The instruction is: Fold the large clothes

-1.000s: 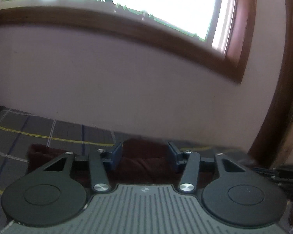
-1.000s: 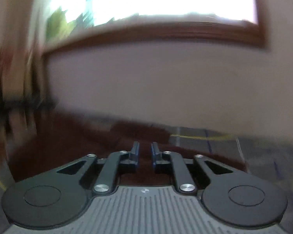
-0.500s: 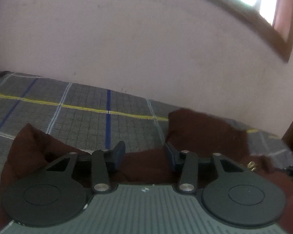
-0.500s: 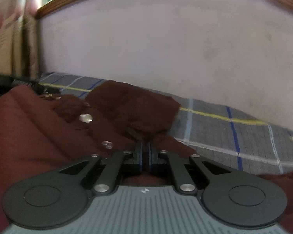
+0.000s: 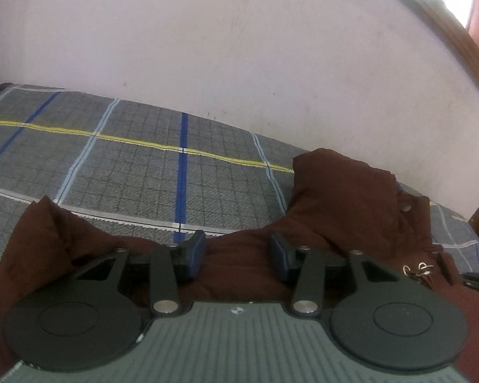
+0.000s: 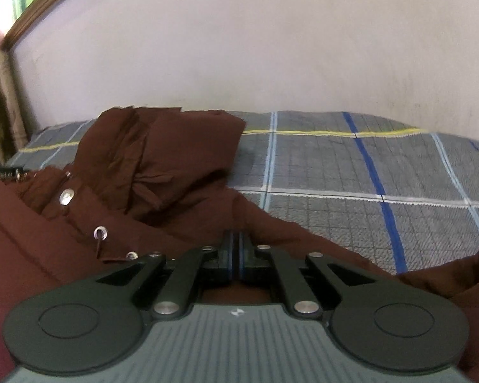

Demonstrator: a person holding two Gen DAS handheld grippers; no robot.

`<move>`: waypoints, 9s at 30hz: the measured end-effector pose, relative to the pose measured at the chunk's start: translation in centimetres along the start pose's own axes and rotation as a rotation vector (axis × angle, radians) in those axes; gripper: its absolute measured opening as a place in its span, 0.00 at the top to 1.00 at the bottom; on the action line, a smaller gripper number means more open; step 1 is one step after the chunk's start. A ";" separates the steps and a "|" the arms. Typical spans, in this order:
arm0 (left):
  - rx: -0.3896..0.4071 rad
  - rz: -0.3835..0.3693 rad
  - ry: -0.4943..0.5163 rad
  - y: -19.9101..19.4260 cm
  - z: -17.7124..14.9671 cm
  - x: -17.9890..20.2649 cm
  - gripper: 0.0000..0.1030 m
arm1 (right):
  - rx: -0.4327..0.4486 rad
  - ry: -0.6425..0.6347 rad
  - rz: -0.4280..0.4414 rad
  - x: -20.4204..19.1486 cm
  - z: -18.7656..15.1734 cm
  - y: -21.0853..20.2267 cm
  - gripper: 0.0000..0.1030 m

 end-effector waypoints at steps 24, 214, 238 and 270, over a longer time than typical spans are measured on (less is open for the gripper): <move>0.020 0.053 0.038 -0.7 0.0 0.6 0.51 | 0.076 0.033 -0.229 4.0 -1.3 -3.3 0.95; 0.105 -0.130 -0.252 -22.6 -5.9 -8.9 0.01 | 0.157 0.052 -0.197 4.6 -5.5 -7.1 0.98; 0.023 -0.378 -0.540 -22.4 -13.9 -12.8 0.00 | 0.176 -0.018 -0.258 3.6 -5.7 -7.3 0.98; 0.019 -0.539 -0.788 -19.1 -14.0 -11.7 0.00 | 0.203 -0.034 -0.278 3.0 -5.9 -7.7 0.98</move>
Point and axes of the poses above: each gripper's, at about its wrist camera, not at the fingertips, and y roughly the way its jaws point, x to its right, z to its top, the point moved 3 cm from there along y, roughly the way its jaws point, and after that the axes turned 9 degrees about y, right-handed, at the moved point
